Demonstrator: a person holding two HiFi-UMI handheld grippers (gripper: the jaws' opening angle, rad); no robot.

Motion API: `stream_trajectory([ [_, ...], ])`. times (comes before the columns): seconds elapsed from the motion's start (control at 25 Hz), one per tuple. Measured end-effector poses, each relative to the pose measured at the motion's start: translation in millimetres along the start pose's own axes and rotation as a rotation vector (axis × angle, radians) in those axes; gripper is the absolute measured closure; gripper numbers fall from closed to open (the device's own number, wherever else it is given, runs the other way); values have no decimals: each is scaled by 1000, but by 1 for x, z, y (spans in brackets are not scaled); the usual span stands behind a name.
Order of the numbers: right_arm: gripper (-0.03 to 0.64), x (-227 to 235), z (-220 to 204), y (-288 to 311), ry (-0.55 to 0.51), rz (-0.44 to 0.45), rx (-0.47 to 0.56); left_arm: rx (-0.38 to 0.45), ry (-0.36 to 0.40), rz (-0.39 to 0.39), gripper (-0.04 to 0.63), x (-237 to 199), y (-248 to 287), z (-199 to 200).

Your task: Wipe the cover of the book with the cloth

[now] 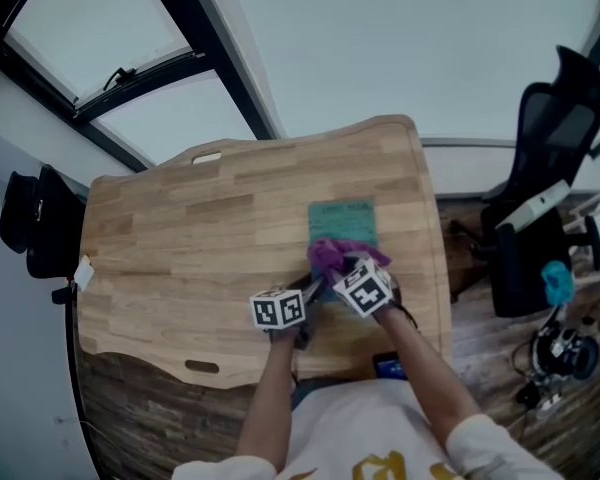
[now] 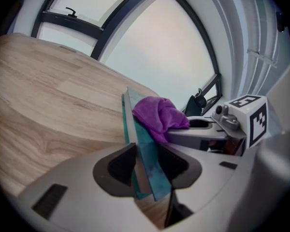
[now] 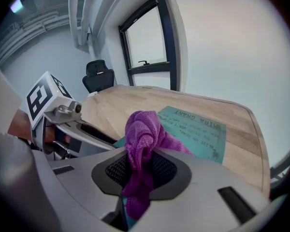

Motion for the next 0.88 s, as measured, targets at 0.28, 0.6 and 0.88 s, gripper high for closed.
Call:
stream_trajectory([
  [0.28, 543, -3, -4, -2, -40, -15, 13, -8, -55, -14, 449, -2, -1, 0],
  [0.6, 543, -9, -18, -19, 19, 15, -42, 5, -30, 8, 449, 1, -1, 1],
  [0.88, 543, -22, -19, -24, 117, 95, -38, -4, -63, -4, 449, 0, 0, 0],
])
Point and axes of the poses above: the fingertips, and each gripper's own axes: y forward along the fingers, x to its right, z out of its top, the point moved 4 cm from there along -y, backward along the fingers, and after that the axes turned 4 degrees about x, right-handed, at the moved point
